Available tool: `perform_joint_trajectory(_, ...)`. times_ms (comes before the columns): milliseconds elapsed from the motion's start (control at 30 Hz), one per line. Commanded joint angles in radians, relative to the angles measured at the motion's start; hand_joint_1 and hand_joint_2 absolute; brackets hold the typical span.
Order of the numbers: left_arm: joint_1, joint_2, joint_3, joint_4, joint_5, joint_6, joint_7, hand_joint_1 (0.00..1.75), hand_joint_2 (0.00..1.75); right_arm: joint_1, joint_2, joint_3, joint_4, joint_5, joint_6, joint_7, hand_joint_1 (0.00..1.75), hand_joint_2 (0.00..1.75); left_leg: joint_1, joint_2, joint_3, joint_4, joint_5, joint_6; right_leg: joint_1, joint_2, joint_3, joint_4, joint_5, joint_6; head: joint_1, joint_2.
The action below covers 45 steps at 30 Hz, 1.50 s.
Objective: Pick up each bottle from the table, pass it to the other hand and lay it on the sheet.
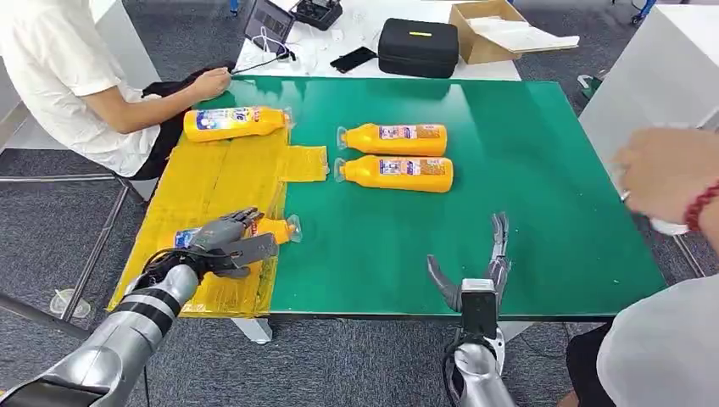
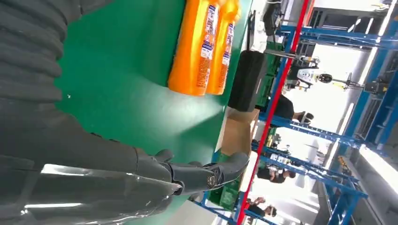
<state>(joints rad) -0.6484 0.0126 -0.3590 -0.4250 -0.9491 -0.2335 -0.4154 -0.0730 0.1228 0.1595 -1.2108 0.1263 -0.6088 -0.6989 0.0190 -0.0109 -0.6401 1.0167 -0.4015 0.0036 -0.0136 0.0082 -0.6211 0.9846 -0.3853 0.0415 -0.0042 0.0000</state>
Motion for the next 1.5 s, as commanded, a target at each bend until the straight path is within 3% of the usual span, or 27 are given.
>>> perform_joint_trajectory(33, 0.062, 0.011, -0.009, 0.009, 0.057, 0.079, -0.038, 0.00, 1.75, -0.031, -0.025, 0.027, 0.048, -0.006, -0.021, 0.001, 0.00, 1.75, -0.001, 0.006, 0.005, -0.002, -0.001, 0.001, -0.001, 0.004, 0.003, -0.002, 0.000, -0.002, 0.000, 0.000)
perform_joint_trajectory(133, 0.119, -0.049, 0.030, -0.119, 0.141, 0.219, -0.087, 0.00, 1.75, -0.002, -0.027, 0.011, 0.015, -0.004, -0.035, 0.001, 0.00, 1.75, -0.001, 0.003, 0.004, -0.002, -0.001, 0.001, 0.000, 0.001, 0.003, -0.002, 0.000, -0.001, 0.000, 0.000)
perform_joint_trajectory(233, 0.192, -0.076, 0.020, -0.267, 0.181, 0.270, -0.092, 0.00, 1.75, 0.023, -0.028, -0.002, -0.012, 0.000, -0.046, 0.001, 0.00, 1.75, -0.001, 0.001, 0.004, -0.002, -0.001, 0.001, 0.000, -0.001, 0.003, -0.001, -0.001, -0.001, 0.000, 0.000)
perform_joint_trajectory(333, 0.294, -0.041, -0.067, -0.514, 0.237, 0.256, -0.093, 0.00, 1.75, 0.045, -0.029, -0.018, -0.028, 0.005, -0.043, 0.001, 0.00, 1.75, -0.001, -0.001, 0.003, -0.001, -0.002, 0.002, -0.001, -0.003, 0.002, -0.001, -0.002, -0.001, 0.000, 0.000)
perform_joint_trajectory(433, 0.294, -0.041, -0.067, -0.514, 0.237, 0.256, -0.093, 0.00, 1.75, 0.045, -0.029, -0.018, -0.028, 0.005, -0.043, 0.001, 0.00, 1.75, -0.001, 0.001, -0.001, 0.001, -0.003, 0.002, 0.000, -0.001, -0.002, 0.000, -0.002, -0.001, 0.001, 0.000)
perform_joint_trajectory(567, 0.342, -0.021, -0.140, -0.682, 0.287, 0.296, -0.091, 0.00, 1.75, 0.056, -0.030, -0.032, -0.041, 0.010, -0.046, 0.001, 0.00, 1.75, 0.000, 0.002, -0.006, 0.001, -0.002, 0.001, 0.000, 0.000, -0.008, 0.000, -0.001, -0.001, 0.000, 0.000)
perform_joint_trajectory(833, 0.342, -0.021, -0.140, -0.682, 0.287, 0.296, -0.091, 0.00, 1.75, 0.056, -0.030, -0.032, -0.041, 0.010, -0.046, 0.001, 0.00, 1.75, 0.000, 0.002, -0.009, 0.000, -0.001, 0.001, 0.000, 0.000, -0.010, 0.000, -0.001, -0.001, 0.000, 0.000)
perform_joint_trajectory(867, 0.362, -0.051, -0.116, -0.710, 0.386, 0.281, -0.101, 0.00, 1.75, 0.058, -0.028, -0.031, -0.040, 0.013, -0.049, 0.001, 0.00, 1.75, 0.000, 0.002, -0.007, 0.000, -0.002, 0.001, 0.000, 0.000, -0.008, 0.000, -0.001, -0.001, 0.000, 0.000)
perform_joint_trajectory(1033, 0.389, -0.066, -0.141, -0.816, 0.547, 0.232, 0.012, 0.00, 1.75, 0.072, -0.035, -0.026, -0.041, 0.036, -0.078, 0.001, 0.00, 1.75, -0.001, 0.001, -0.006, 0.001, -0.003, 0.001, 0.000, -0.002, -0.007, 0.000, -0.003, -0.001, 0.000, 0.000)
perform_joint_trajectory(1133, 0.416, -0.069, -0.169, -0.854, 0.592, 0.281, 0.025, 0.00, 1.75, 0.059, -0.056, -0.002, 0.025, 0.146, -0.089, 0.001, 0.00, 1.75, -0.001, 0.001, -0.006, 0.001, -0.003, 0.002, 0.000, -0.001, -0.007, 0.000, -0.003, -0.001, 0.000, 0.000)
perform_joint_trajectory(1267, 0.537, -0.182, -0.210, -0.848, 0.788, 0.316, 0.085, 0.00, 1.75, 0.002, -0.046, -0.052, 0.196, 0.408, -0.089, 0.006, 0.00, 1.75, 0.000, 0.002, -0.006, -0.001, -0.003, 0.001, 0.000, 0.000, -0.007, -0.003, -0.001, 0.000, 0.000, 0.000)
perform_joint_trajectory(1367, 0.527, -0.185, -0.303, -0.782, 0.862, 0.387, 0.082, 0.00, 1.75, -0.039, -0.068, -0.041, 0.270, 0.489, -0.087, 0.063, 0.00, 1.75, -0.001, 0.003, 0.002, -0.002, -0.006, 0.003, 0.000, -0.001, 0.001, -0.004, -0.004, -0.001, 0.000, 0.000)
perform_joint_trajectory(1500, 0.476, -0.169, -0.381, -0.717, 0.874, 0.441, 0.075, 0.00, 1.75, -0.117, -0.103, -0.018, 0.350, 0.621, -0.089, 0.136, 0.00, 1.75, -0.002, 0.001, -0.007, -0.001, -0.003, 0.002, -0.001, 0.000, -0.008, -0.002, -0.001, 0.000, 0.000, 0.000)
